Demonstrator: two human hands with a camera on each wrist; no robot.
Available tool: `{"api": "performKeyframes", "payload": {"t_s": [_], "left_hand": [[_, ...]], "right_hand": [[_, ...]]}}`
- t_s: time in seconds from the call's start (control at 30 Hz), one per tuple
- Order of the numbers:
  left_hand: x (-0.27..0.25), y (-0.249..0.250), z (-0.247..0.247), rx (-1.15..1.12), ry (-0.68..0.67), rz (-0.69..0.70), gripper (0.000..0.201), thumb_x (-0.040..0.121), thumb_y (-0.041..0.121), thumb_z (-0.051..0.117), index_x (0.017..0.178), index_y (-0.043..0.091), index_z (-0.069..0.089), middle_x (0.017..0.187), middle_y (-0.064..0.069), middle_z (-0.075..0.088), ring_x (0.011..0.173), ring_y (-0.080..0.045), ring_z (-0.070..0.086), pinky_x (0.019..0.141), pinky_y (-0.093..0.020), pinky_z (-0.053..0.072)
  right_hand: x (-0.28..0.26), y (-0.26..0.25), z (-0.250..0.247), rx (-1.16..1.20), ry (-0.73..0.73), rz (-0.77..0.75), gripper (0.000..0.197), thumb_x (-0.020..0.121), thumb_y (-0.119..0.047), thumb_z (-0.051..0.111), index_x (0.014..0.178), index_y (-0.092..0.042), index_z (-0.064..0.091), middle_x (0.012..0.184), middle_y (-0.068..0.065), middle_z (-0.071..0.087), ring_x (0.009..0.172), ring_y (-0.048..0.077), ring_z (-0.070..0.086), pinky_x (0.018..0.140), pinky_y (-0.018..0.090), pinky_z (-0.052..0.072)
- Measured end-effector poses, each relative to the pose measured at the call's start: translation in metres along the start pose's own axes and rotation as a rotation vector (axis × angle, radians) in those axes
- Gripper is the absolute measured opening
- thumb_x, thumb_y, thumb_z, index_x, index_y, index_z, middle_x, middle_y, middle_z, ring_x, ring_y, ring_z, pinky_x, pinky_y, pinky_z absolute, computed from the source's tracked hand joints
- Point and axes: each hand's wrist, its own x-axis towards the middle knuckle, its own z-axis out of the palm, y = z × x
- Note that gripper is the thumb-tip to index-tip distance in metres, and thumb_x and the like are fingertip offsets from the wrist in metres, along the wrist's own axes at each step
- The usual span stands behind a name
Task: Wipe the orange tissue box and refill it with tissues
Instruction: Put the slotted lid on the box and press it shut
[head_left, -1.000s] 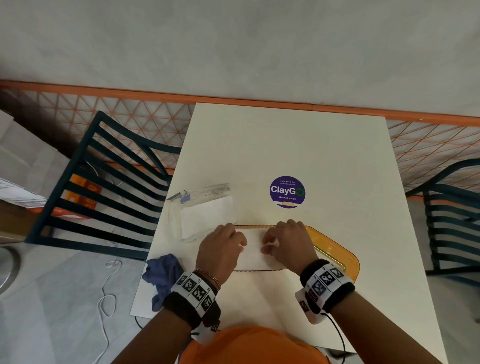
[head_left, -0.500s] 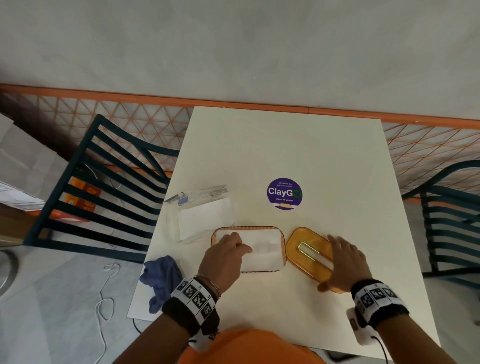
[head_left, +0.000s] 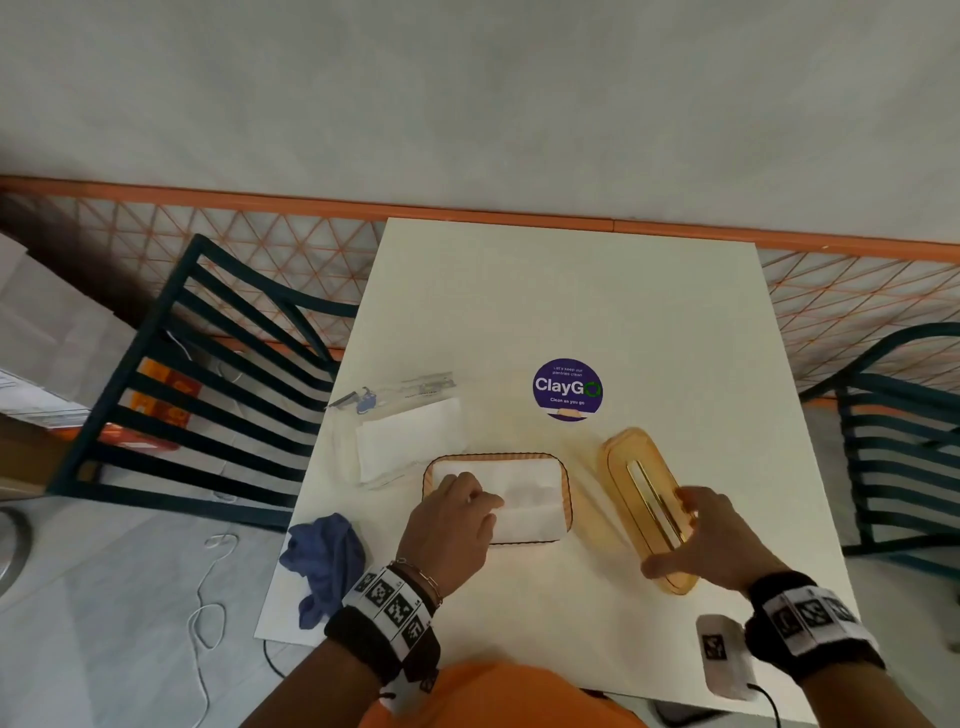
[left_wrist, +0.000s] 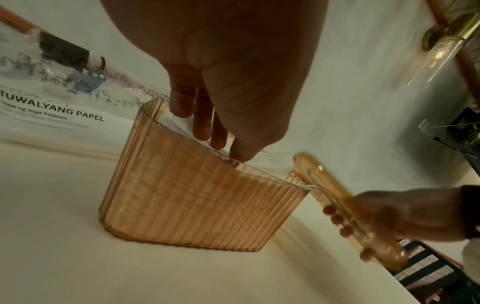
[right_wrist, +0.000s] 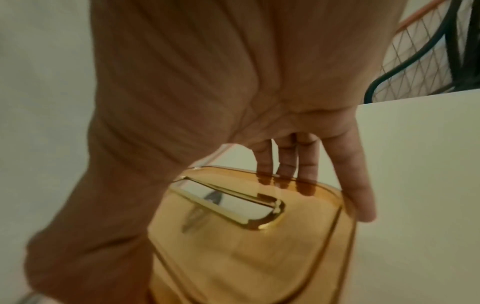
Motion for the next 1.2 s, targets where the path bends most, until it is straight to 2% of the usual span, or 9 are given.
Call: {"api": "performKeyframes", "payload": {"t_s": [0.2,0.3,0.4,0.5,0.73,0.83,0.97,1.07,1.2], "left_hand": [[-0.003,-0.003,0.007,0.081,0.121,0.04,0.021,0.089,0.046,0.064,0.102,0.034,0.075,0.097,0.009,0.063,0.09,-0.016,0.058,0.079,-0.034,0.052],[-0.005,0.001,0.003,0.145,0.14,0.02,0.027,0.088,0.054,0.059,0.094,0.031,0.074,0.097,0.005,0.066,0.092,-0.019,0.056,0.082,-0.037,0.049],[-0.009,0.003,-0.003,0.103,0.181,-0.04,0.031,0.084,0.055,0.06,0.098,0.029,0.068,0.104,0.005,0.067,0.101,-0.02,0.056,0.086,-0.039,0.047],[-0.013,0.0,-0.002,0.033,0.231,-0.071,0.029,0.078,0.056,0.067,0.093,0.031,0.067,0.1,0.007,0.066,0.099,-0.02,0.055,0.085,-0.039,0.047],[-0.02,-0.011,0.002,0.05,0.238,-0.121,0.037,0.079,0.065,0.063,0.094,0.032,0.069,0.102,0.009,0.062,0.099,-0.017,0.052,0.088,-0.035,0.04],[-0.023,-0.016,0.001,0.028,0.26,-0.122,0.039,0.079,0.064,0.065,0.097,0.03,0.069,0.115,0.006,0.061,0.109,-0.02,0.054,0.093,-0.038,0.042],[-0.03,-0.026,-0.003,0.009,0.265,-0.127,0.051,0.08,0.062,0.067,0.119,0.03,0.066,0.144,0.0,0.052,0.13,-0.024,0.047,0.104,-0.043,0.041],[-0.036,-0.037,-0.003,-0.031,0.221,-0.169,0.046,0.078,0.062,0.067,0.112,0.031,0.073,0.158,0.002,0.039,0.141,-0.023,0.038,0.108,-0.043,0.039],[-0.042,-0.05,0.001,-0.259,0.189,-0.239,0.031,0.075,0.046,0.072,0.102,0.033,0.073,0.159,0.011,0.035,0.14,-0.015,0.039,0.104,-0.034,0.044]], "right_hand": [[-0.021,-0.074,0.001,-0.039,0.074,-0.493,0.126,0.028,-0.051,0.093,0.139,-0.031,0.035,0.126,-0.013,0.036,0.116,0.012,0.045,0.093,0.031,0.051],[-0.009,-0.106,0.02,-0.179,0.06,-0.622,0.125,0.031,-0.056,0.087,0.14,-0.028,0.033,0.13,-0.011,0.036,0.119,0.013,0.037,0.096,0.028,0.046],[0.002,-0.121,0.035,-0.259,0.021,-0.637,0.125,0.03,-0.059,0.084,0.14,-0.031,0.031,0.131,-0.01,0.036,0.118,0.015,0.036,0.098,0.031,0.047],[0.006,-0.125,0.041,-0.292,-0.009,-0.643,0.125,0.032,-0.053,0.087,0.141,-0.031,0.03,0.129,-0.01,0.033,0.116,0.015,0.036,0.096,0.029,0.047],[0.01,-0.126,0.04,-0.332,-0.036,-0.62,0.129,0.032,-0.052,0.089,0.144,-0.031,0.03,0.133,-0.009,0.033,0.119,0.015,0.037,0.097,0.031,0.049],[0.009,-0.128,0.039,-0.367,-0.047,-0.619,0.129,0.032,-0.052,0.089,0.145,-0.032,0.029,0.134,-0.009,0.033,0.121,0.014,0.036,0.097,0.033,0.051],[0.006,-0.133,0.043,-0.439,-0.046,-0.622,0.13,0.033,-0.052,0.09,0.145,-0.032,0.028,0.135,-0.008,0.034,0.123,0.015,0.037,0.094,0.033,0.054],[0.005,-0.137,0.045,-0.495,-0.05,-0.622,0.13,0.036,-0.052,0.091,0.147,-0.03,0.028,0.136,-0.008,0.033,0.123,0.015,0.037,0.092,0.032,0.054],[0.003,-0.142,0.049,-0.571,-0.049,-0.625,0.13,0.037,-0.053,0.091,0.147,-0.028,0.027,0.137,-0.005,0.033,0.123,0.017,0.037,0.09,0.032,0.054]]}}
